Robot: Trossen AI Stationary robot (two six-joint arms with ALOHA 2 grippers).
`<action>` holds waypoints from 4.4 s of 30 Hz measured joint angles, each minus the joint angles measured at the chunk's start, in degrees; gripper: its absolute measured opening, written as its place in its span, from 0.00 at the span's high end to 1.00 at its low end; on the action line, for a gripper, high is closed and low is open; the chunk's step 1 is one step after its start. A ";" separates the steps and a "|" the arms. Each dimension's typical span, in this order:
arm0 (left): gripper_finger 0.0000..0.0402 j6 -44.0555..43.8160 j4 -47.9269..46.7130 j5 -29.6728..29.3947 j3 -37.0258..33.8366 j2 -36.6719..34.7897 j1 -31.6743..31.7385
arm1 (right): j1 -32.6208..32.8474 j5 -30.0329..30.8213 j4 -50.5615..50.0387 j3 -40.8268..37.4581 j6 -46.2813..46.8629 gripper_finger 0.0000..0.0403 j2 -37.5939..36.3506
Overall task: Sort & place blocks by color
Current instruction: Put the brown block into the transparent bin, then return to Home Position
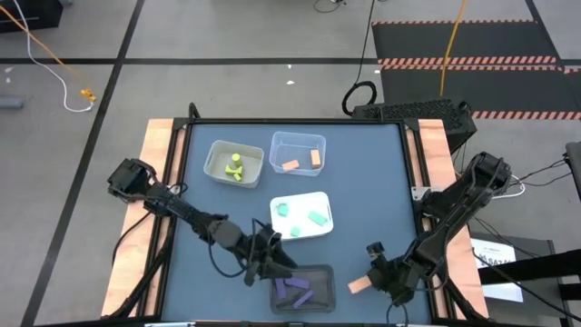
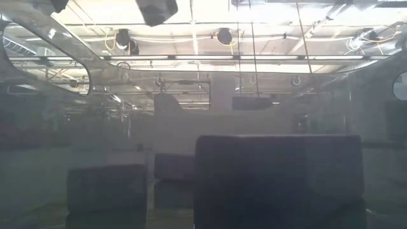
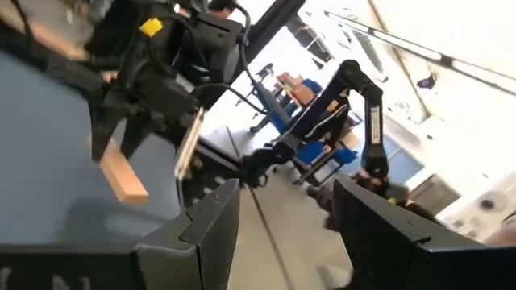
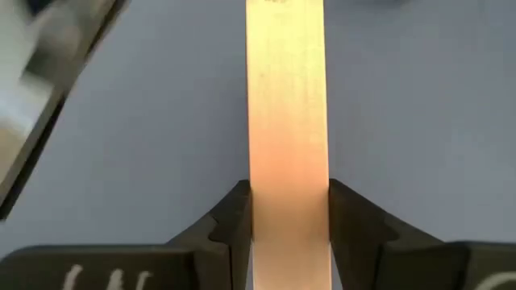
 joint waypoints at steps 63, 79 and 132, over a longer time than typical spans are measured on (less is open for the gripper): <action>0.50 19.45 -6.26 -0.36 0.00 0.02 13.65 | -65.55 16.78 53.04 0.15 -35.68 0.71 3.33; 0.50 19.65 -6.81 -1.73 0.00 0.02 13.65 | -69.09 10.82 52.44 0.15 -25.05 0.57 6.07; 0.50 23.96 -91.65 -12.75 -0.54 -53.38 21.32 | -48.00 11.01 55.68 -34.42 -21.05 0.44 -34.97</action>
